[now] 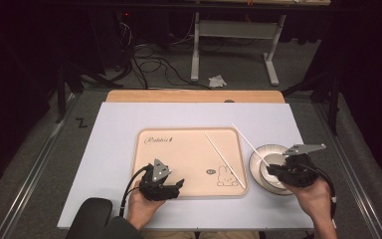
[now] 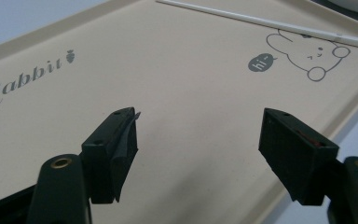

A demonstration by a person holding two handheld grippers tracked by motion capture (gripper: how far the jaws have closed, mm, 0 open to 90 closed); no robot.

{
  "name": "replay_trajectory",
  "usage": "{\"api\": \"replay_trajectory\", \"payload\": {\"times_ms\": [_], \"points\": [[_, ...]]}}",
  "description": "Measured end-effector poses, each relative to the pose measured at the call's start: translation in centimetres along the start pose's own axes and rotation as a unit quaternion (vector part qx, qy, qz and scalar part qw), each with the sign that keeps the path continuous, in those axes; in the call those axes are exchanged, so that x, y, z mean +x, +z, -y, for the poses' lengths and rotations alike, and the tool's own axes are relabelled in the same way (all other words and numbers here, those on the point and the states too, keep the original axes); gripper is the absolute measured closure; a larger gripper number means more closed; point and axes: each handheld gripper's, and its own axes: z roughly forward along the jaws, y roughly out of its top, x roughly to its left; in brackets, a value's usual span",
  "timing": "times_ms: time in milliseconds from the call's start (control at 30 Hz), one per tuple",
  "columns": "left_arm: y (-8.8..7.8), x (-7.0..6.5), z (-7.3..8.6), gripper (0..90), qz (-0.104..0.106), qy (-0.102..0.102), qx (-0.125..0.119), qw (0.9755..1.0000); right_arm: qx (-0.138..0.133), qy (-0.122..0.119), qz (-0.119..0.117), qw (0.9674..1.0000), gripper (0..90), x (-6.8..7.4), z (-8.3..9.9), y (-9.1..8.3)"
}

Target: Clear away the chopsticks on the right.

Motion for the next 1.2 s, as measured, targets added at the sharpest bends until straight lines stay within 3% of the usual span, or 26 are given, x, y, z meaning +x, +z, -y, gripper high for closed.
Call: {"api": "replay_trajectory", "payload": {"times_ms": [300, 533, 733, 933, 1200], "points": [[-0.1, 0.0, 0.0, 28.1, -0.005, 0.002, 0.000, 1.0000, 0.018, -0.023, -0.019, 0.9994, 85.3, 2.4, -0.9, 2.2], [-0.2, 0.0, 0.1, 28.0, -0.006, 0.002, -0.002, 1.0000, 0.056, -0.030, -0.019, 0.9978, 85.3, 4.1, -1.5, 4.8], [-0.3, 0.0, 0.2, 28.0, -0.008, 0.000, 0.000, 1.0000, 0.074, -0.027, -0.022, 0.9967, 85.2, 4.8, -1.6, 6.3], [-0.5, 0.1, 0.4, 28.0, -0.014, -0.003, 0.000, 0.9999, 0.093, -0.044, -0.021, 0.9945, 85.2, 5.5, -2.0, 7.8], [-1.0, 0.2, 0.8, 28.0, -0.022, -0.009, 0.002, 0.9997, 0.109, -0.048, -0.019, 0.9927, 85.2, 6.1, -2.7, 9.1]]}}
